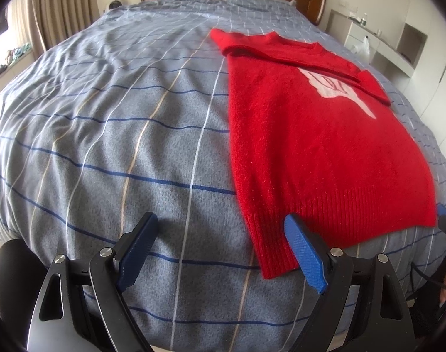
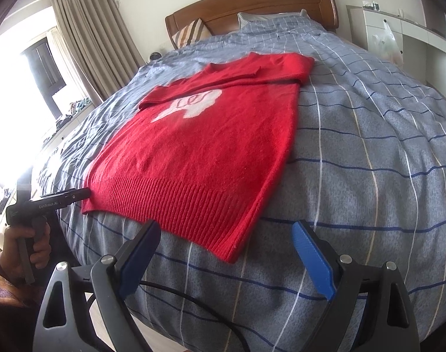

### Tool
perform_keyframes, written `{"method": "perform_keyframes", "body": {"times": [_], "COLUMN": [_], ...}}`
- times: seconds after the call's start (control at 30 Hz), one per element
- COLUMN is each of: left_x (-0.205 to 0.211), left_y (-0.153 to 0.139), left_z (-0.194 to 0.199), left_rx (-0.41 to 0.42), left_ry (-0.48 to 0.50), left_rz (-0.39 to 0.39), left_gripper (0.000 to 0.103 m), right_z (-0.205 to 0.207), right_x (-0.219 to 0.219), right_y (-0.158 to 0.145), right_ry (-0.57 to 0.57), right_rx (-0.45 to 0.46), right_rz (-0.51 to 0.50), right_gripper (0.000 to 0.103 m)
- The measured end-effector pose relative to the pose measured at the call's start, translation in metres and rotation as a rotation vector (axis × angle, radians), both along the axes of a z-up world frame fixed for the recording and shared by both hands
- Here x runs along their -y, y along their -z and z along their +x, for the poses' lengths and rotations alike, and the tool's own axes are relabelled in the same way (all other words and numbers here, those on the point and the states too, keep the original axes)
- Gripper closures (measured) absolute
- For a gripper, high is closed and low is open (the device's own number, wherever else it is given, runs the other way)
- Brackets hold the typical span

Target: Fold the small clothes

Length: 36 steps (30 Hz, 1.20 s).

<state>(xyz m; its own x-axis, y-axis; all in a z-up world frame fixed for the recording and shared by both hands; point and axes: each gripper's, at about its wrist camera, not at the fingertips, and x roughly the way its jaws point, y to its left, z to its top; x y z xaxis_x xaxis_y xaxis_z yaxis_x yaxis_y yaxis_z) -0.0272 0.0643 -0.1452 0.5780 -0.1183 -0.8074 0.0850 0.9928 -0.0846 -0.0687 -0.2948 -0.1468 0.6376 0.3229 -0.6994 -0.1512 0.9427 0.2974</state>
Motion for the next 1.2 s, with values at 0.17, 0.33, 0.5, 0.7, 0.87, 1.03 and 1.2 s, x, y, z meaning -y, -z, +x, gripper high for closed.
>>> {"method": "perform_keyframes", "body": {"times": [0.17,0.33,0.5,0.7,0.87,1.03,1.2], "left_x": [0.000,0.001,0.001,0.004,0.008,0.016,0.003], "left_y": [0.000,0.000,0.000,0.000,0.001,0.004,-0.016], "left_z": [0.000,0.000,-0.001,0.000,0.000,-0.003,-0.010], "left_rx": [0.000,0.000,-0.005,-0.040,-0.066,-0.106,-0.087], "left_ry": [0.000,-0.001,0.002,0.032,0.051,0.095,0.083], "left_rz": [0.007,0.015,0.006,-0.079,-0.110,-0.132,-0.252], "left_gripper": [0.014,0.014,0.016,0.030,0.050,0.100,0.101], "right_z": [0.000,0.000,0.000,0.003,0.018,0.024,0.017], "right_x": [-0.001,-0.001,-0.001,-0.002,0.005,0.016,0.027], "right_y": [0.000,0.001,-0.001,-0.011,-0.002,0.022,-0.001], "right_ry": [0.001,0.008,0.012,0.011,0.054,0.100,0.104], "right_rx": [0.000,-0.001,-0.004,-0.059,-0.160,-0.301,-0.251], "right_rz": [-0.002,0.003,0.009,0.048,0.081,0.157,0.214], "right_gripper": [0.013,0.013,0.013,0.020,0.035,0.095,0.099]}}
